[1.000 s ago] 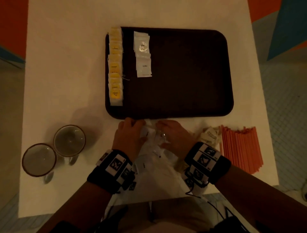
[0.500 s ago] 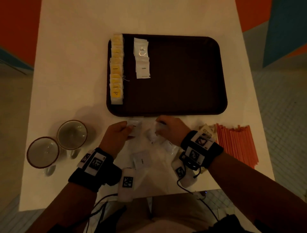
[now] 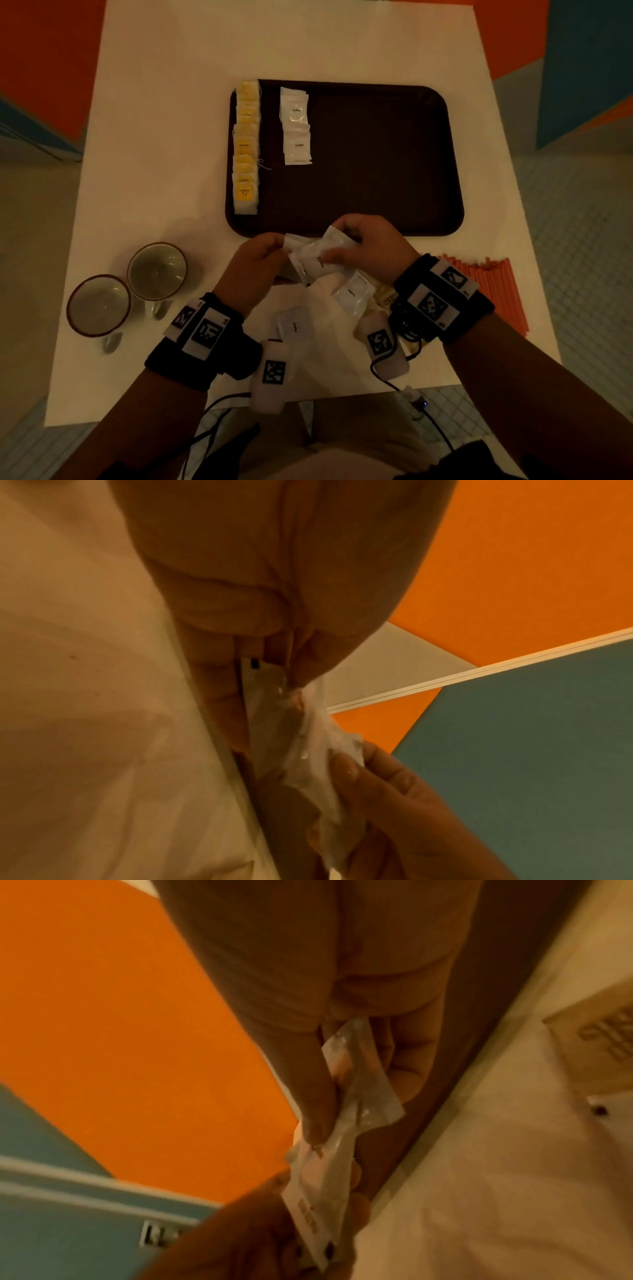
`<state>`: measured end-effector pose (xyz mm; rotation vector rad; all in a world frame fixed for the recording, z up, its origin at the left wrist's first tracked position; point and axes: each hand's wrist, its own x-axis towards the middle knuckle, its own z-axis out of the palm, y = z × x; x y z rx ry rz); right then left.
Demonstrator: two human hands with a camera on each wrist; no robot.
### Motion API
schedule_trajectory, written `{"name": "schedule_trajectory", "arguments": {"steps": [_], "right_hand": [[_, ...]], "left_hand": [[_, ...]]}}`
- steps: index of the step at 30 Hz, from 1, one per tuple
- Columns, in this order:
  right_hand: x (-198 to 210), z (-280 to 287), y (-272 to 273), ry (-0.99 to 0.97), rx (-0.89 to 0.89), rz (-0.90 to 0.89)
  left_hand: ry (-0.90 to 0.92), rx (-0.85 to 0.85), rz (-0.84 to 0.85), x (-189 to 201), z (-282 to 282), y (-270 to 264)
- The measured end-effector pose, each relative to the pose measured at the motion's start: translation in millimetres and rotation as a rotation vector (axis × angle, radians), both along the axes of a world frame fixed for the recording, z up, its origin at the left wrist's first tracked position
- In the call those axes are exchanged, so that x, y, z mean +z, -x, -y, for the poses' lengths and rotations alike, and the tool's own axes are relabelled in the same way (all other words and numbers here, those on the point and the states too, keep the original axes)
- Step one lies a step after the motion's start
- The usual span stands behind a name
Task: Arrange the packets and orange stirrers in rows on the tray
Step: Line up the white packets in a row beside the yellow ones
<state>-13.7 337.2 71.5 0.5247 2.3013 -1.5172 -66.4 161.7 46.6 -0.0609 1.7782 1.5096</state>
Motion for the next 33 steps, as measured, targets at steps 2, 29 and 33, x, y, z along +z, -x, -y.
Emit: {"name": "schedule_trajectory", "arguments": {"steps": [2, 29, 33], "right_hand": [[2.2, 4.0, 2.6, -0.082, 0.049, -0.008], [7.7, -6.3, -7.4, 0.0, -0.03, -0.033], [13.5, -18.7, -12.5, 0.021, -0.018, -0.032]], "left_hand": [[-0.04, -0.004, 0.079, 5.8, -2.5, -1.6], [-0.206, 0.364, 0.288, -5.3, -11.5, 4.9], [-0.309, 0.33, 0.52, -0.2, -9.0, 9.0]]}}
